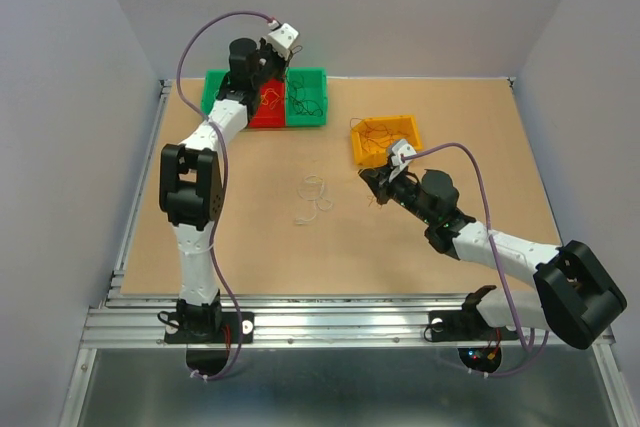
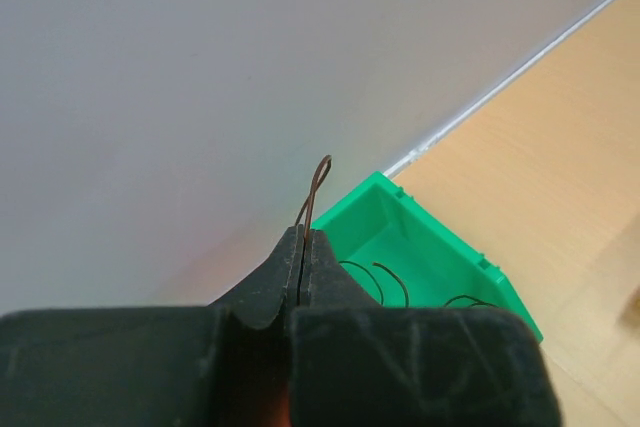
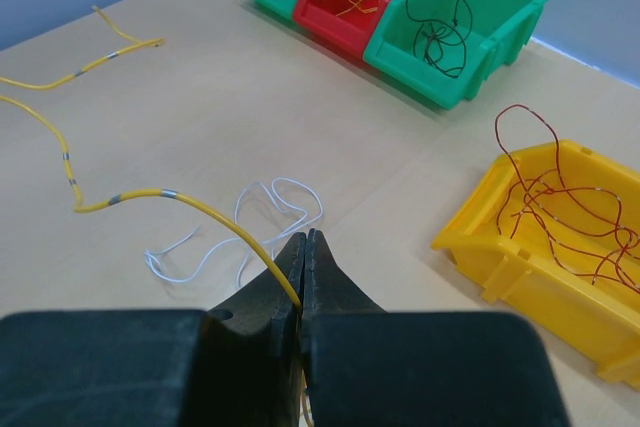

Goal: Untangle the cables

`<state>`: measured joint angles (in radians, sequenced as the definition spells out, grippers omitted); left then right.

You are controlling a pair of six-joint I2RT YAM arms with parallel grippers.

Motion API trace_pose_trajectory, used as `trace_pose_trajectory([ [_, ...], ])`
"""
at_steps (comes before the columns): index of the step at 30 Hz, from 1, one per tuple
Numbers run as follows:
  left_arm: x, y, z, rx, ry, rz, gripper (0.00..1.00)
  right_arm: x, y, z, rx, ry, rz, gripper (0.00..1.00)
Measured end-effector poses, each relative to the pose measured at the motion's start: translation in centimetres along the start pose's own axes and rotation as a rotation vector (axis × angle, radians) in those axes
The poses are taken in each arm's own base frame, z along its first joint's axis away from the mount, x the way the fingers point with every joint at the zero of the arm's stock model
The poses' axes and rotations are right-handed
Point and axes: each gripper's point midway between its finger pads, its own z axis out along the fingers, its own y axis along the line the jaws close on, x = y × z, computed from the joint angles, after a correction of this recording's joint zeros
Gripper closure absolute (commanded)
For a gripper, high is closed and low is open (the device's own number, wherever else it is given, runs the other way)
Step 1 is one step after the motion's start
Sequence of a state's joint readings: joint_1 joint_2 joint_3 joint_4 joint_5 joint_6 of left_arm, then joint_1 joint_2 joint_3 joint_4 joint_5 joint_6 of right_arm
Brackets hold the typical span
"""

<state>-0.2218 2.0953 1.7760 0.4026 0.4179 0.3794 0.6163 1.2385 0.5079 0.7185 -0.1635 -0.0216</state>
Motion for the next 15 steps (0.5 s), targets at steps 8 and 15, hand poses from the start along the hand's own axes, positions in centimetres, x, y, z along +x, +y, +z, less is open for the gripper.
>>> trace_pose_trajectory([
  [8,0.7,-3.0,1.3,0.008,0.029,0.073,1.0,0.0,-0.1,0.0,0.008,-0.002,0.005,0.99],
  [15,7.6,-5.7,3.0,0.005,0.188,0.074,1.0,-0.4,-0.1,-0.1,0.012,-0.012,0.01,0.99],
])
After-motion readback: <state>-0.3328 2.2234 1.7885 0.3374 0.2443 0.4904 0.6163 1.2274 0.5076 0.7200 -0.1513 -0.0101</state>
